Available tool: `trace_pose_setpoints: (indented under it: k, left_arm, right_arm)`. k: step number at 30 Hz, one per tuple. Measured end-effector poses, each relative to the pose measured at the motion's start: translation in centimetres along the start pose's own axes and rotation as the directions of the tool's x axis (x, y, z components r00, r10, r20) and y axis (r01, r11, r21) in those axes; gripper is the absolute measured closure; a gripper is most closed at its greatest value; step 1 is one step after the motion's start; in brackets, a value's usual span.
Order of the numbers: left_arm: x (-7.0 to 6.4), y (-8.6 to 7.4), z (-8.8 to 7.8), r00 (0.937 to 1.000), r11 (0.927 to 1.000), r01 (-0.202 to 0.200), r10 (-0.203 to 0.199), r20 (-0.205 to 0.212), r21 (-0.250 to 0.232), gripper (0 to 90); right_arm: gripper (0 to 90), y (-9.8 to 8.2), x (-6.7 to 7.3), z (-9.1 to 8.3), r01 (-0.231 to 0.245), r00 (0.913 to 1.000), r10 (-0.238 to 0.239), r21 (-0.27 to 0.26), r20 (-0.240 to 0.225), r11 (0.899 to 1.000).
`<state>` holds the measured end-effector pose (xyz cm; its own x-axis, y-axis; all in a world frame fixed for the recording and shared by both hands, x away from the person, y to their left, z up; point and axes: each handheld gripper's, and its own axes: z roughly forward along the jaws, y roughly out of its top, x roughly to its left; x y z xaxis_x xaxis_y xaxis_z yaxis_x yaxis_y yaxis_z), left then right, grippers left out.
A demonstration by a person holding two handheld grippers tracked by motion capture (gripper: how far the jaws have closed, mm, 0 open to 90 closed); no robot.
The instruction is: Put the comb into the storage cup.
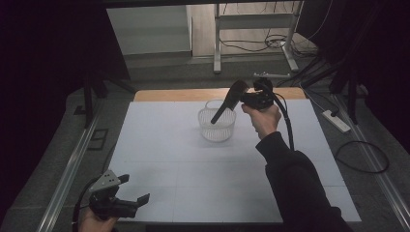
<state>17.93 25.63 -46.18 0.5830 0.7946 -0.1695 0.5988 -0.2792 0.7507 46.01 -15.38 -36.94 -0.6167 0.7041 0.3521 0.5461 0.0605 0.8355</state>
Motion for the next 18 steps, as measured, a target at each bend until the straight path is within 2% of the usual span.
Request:
trace_pose_setpoints:
  k: [18]
  left_arm:
    - [0.0,0.0,0.0,1.0000,1.0000,-0.005,0.005,0.003,0.004,0.0]
  right_arm:
    - [85.8,-1.7,-0.6,2.2,-0.011,0.9998,0.010,0.032,0.016,0.999]
